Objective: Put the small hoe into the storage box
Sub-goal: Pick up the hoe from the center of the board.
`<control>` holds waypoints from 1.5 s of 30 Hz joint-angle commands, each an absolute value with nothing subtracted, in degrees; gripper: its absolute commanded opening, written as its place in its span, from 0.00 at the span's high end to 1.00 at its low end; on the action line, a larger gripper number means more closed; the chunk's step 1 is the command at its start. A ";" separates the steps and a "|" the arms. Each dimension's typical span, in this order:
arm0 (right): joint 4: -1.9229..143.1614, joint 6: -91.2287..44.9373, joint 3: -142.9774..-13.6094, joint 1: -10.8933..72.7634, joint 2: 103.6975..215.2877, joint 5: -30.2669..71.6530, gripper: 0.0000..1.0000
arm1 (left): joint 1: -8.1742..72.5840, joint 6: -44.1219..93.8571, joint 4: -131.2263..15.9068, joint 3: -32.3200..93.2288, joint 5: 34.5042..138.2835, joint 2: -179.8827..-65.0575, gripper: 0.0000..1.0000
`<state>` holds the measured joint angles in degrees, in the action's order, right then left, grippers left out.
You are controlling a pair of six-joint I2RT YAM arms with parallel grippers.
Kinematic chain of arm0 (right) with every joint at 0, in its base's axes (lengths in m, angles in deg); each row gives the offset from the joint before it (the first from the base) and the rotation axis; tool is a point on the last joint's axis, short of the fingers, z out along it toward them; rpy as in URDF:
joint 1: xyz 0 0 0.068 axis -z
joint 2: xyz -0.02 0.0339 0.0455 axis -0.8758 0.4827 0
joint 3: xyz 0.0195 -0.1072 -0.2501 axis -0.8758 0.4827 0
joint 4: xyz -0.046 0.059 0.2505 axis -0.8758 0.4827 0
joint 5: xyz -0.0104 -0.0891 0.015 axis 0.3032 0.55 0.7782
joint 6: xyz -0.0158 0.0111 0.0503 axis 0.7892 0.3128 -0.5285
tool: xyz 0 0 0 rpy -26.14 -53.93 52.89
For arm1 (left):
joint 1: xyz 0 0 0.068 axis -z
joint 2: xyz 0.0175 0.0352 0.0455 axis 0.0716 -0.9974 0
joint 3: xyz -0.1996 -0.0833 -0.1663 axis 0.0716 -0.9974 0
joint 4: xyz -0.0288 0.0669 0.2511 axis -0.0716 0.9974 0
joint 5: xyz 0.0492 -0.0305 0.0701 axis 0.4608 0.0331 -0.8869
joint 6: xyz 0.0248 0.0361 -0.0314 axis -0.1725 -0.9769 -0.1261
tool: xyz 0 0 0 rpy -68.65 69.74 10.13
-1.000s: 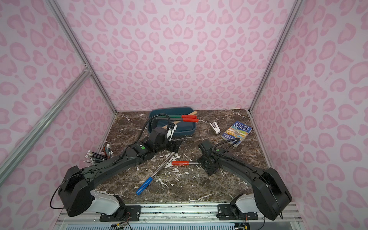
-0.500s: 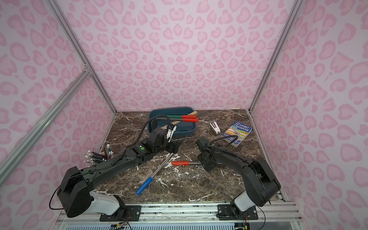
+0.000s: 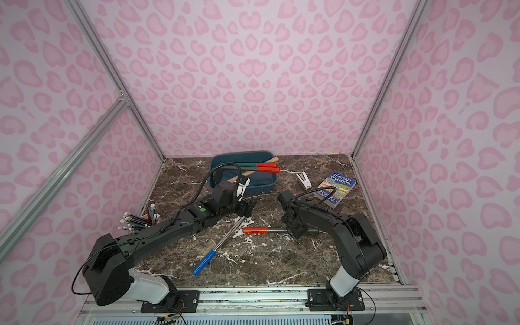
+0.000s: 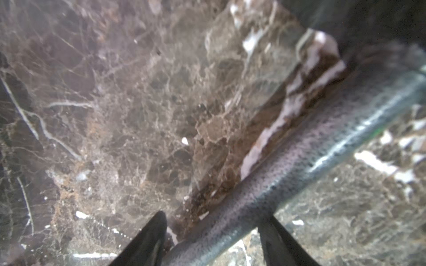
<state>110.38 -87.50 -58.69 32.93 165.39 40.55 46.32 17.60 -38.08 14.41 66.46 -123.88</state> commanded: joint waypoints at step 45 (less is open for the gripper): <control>92.67 -48.83 -67.07 40.56 164.81 40.80 0.13 | 47.90 12.18 -37.75 20.08 72.25 -133.56 0.09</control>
<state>96.35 -51.89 -68.81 40.41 167.88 41.31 47.55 13.87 -36.42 18.71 70.61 -132.53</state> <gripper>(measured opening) 0.873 0.913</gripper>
